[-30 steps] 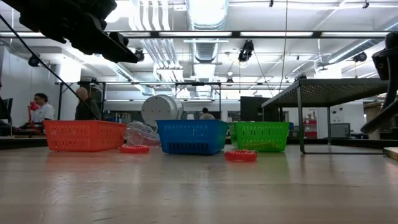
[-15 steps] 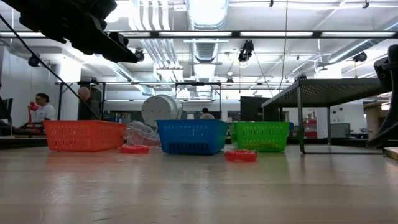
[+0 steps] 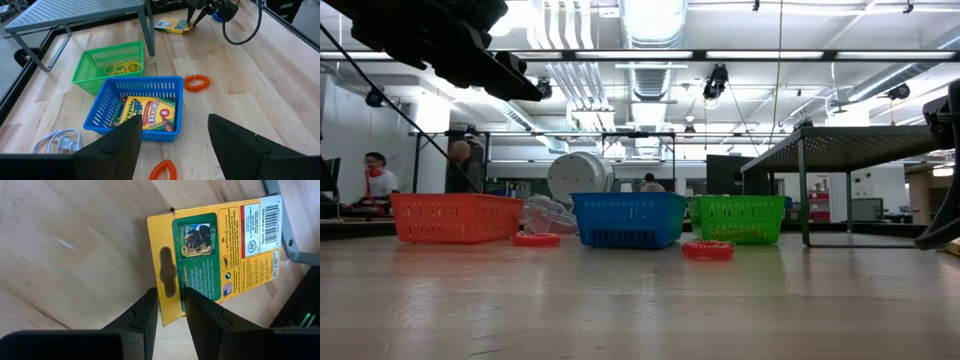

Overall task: Pick & Place Office Desk Supplies
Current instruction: Put the pack of crayon into the blue bin

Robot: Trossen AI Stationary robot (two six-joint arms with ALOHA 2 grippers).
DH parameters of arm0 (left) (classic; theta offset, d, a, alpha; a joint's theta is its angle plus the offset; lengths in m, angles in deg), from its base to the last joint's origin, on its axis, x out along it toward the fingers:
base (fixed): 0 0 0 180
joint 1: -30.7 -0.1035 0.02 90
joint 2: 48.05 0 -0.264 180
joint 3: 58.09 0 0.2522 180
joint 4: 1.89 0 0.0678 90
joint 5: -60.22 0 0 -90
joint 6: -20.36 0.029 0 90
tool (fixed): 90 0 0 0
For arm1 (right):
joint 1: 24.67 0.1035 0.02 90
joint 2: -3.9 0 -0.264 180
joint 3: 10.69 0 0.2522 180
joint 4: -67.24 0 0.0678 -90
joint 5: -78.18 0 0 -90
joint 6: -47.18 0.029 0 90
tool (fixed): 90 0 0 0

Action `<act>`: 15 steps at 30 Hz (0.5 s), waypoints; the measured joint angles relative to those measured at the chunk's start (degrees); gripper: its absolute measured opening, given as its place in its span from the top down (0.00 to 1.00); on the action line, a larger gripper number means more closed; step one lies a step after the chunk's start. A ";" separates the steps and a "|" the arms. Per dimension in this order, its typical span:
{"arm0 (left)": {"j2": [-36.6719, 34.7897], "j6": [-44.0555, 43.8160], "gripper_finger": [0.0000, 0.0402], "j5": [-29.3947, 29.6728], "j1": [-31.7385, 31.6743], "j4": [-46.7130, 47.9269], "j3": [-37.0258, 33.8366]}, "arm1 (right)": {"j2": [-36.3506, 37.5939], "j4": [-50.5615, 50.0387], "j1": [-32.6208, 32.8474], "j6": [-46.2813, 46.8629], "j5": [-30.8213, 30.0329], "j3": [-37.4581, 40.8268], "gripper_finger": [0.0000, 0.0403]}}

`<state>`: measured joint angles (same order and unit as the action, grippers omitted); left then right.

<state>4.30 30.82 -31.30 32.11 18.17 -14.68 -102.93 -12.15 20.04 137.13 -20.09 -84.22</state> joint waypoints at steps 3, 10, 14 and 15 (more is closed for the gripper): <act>0.00 0.00 0.43 0.00 -0.02 0.00 0.00 | 0.00 -0.18 0.00 -0.22 0.00 -0.07 0.77; 0.00 0.00 0.43 -0.01 -0.07 0.00 0.01 | -0.07 -2.12 -0.31 -0.20 -0.57 -0.48 0.77; 0.00 0.00 0.43 0.00 -0.07 0.00 0.02 | -0.07 -2.16 -0.74 -0.21 -0.61 -0.48 0.79; 0.00 0.00 0.43 -0.01 -0.07 0.00 0.01 | -0.09 -2.15 -0.86 -0.22 -0.61 -0.48 0.80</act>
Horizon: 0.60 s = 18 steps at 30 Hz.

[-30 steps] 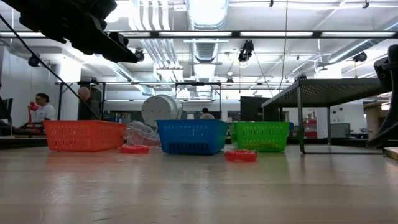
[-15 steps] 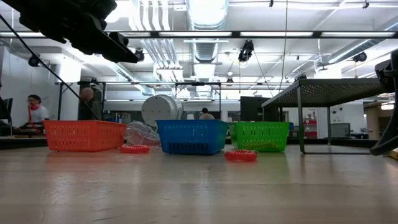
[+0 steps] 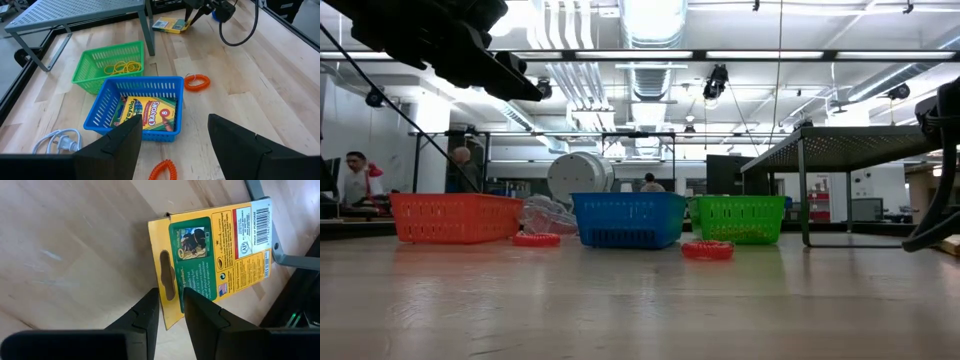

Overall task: Pick & Place Office Desk Supplies
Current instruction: Put the pack of crayon into the blue bin

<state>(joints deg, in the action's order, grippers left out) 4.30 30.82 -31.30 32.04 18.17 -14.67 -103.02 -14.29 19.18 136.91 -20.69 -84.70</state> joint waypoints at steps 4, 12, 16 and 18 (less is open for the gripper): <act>0.00 0.00 0.43 0.01 0.00 0.00 0.00 | 0.00 -0.04 -0.21 0.04 -0.01 0.00 0.84; 0.00 0.00 0.43 0.01 0.02 0.00 -0.01 | -0.02 -0.67 -0.43 0.05 0.39 0.04 0.92; 0.00 0.00 0.43 0.01 0.02 0.00 -0.01 | -0.02 -0.65 -0.43 0.10 0.39 0.04 0.97; 0.00 0.00 0.43 0.01 0.02 0.00 -0.01 | -0.02 -0.61 -0.43 0.09 0.39 0.04 0.98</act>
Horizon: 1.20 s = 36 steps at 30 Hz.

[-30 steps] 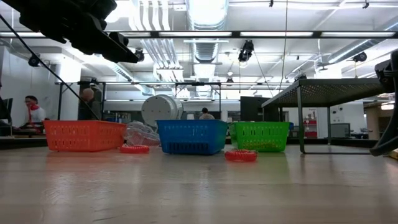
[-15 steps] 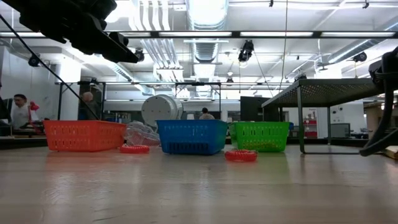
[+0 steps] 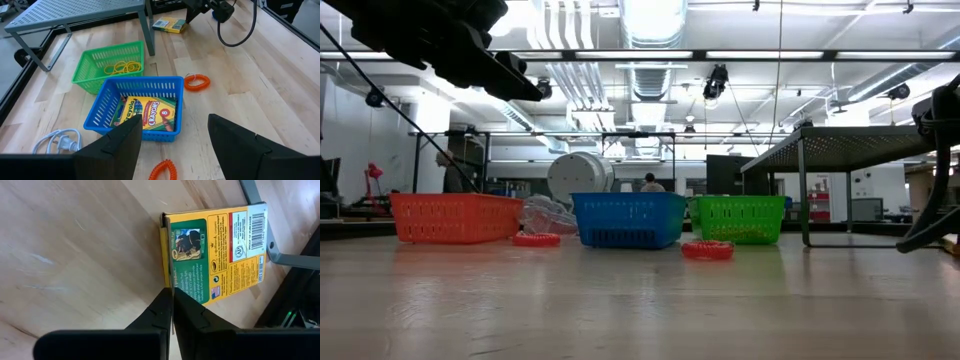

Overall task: Pick & Place Office Desk Supplies
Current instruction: Put the pack of crayon into the blue bin

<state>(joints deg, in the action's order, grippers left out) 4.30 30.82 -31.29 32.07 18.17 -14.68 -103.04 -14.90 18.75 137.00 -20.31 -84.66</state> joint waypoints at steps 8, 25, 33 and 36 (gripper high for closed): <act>0.00 0.00 0.43 -0.02 0.00 0.00 0.00 | -0.02 0.24 0.02 0.17 -0.02 -0.42 0.98; 0.00 0.00 0.43 0.00 0.00 0.00 0.01 | -0.02 -0.04 0.04 4.33 -2.37 -10.85 0.98; 0.00 0.00 0.43 0.00 0.00 0.01 0.01 | 0.00 -0.26 -0.20 6.84 -12.64 -18.84 0.98; 0.00 0.00 0.43 -0.01 0.04 0.00 0.00 | 0.00 -0.31 -0.32 5.73 -16.01 -21.36 0.98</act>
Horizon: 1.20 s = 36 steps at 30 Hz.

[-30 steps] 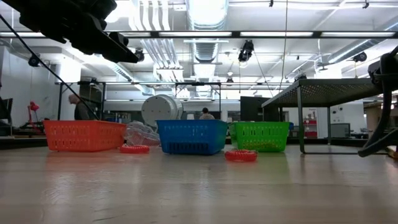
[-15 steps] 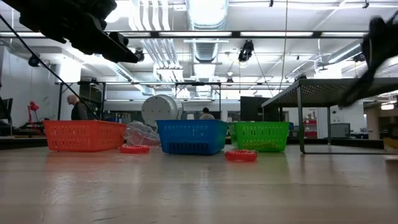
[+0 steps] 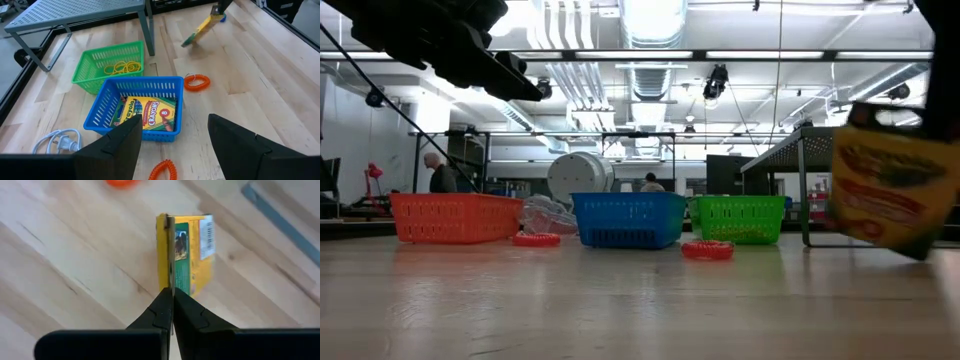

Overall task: Pick & Place Office Desk Supplies
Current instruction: Put the pack of crayon into the blue bin

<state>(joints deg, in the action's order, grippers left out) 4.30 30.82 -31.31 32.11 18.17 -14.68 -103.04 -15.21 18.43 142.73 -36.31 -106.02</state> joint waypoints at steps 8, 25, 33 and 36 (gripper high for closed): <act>0.00 0.00 0.43 -0.01 0.00 0.02 0.00 | 0.00 0.04 -1.81 -5.41 -7.34 -6.10 0.98; 0.00 0.00 0.43 0.01 0.00 0.00 0.00 | 0.00 0.47 -10.37 -35.04 -9.50 -18.44 0.98; 0.00 0.00 0.43 0.01 -0.02 0.00 0.01 | 0.04 2.06 -18.24 -51.62 -2.50 -23.43 0.98; -0.01 0.00 0.43 0.00 -0.02 0.00 0.01 | 0.04 2.84 -21.92 -56.90 0.70 -24.21 0.98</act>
<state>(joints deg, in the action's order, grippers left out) 4.29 30.82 -31.30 32.09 18.17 -14.67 -103.00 -12.36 -3.49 85.82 -35.61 -130.23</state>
